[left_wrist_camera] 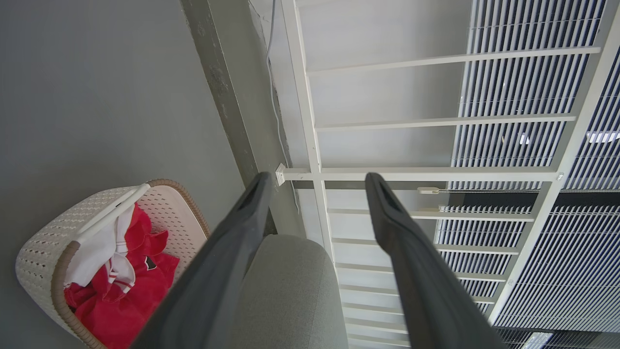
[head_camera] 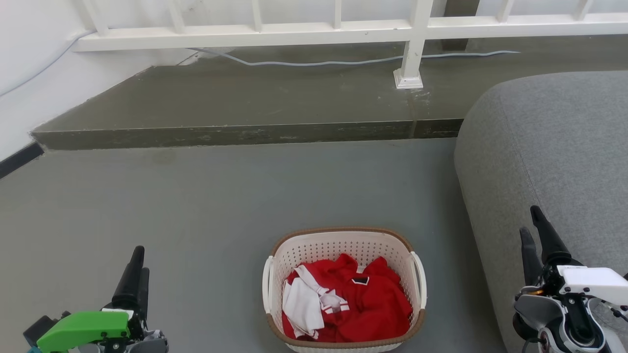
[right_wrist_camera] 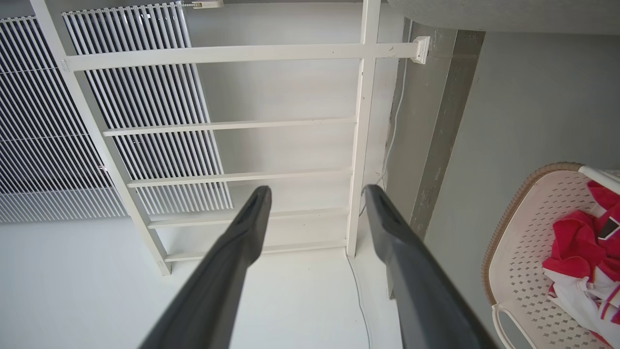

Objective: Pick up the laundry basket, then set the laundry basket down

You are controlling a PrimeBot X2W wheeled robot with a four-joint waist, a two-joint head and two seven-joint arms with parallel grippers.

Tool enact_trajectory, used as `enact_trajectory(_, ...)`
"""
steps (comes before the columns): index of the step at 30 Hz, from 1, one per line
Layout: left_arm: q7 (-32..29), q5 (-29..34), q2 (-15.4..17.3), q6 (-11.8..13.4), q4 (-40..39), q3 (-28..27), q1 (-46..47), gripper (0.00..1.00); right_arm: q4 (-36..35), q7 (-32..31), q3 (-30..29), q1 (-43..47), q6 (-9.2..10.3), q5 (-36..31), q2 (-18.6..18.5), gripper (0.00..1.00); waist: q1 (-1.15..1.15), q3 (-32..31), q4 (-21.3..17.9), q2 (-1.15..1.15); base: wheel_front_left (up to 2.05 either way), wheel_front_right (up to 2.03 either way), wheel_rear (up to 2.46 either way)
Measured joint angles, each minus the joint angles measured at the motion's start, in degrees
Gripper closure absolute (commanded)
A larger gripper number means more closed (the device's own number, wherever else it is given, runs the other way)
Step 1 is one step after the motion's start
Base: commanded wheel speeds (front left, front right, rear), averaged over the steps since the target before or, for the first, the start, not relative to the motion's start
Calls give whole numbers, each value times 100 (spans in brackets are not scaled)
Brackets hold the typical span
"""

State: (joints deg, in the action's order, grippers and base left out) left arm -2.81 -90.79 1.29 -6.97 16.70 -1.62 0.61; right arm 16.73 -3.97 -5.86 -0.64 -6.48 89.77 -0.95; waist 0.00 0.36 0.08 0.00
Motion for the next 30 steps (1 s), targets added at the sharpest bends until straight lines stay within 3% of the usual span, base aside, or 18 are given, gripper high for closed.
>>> enact_trajectory(14,297,876,160,0,-123,365,9,0,-219,354,450,-16,0,-714,-248,0,0,6,1,0,0,0,0)
enact_trajectory(30,586,2491,222,0,-277,488,59,0,-315,667,907,-126,-3,-1818,-499,0,0,-11,-3,0,0,0,0)
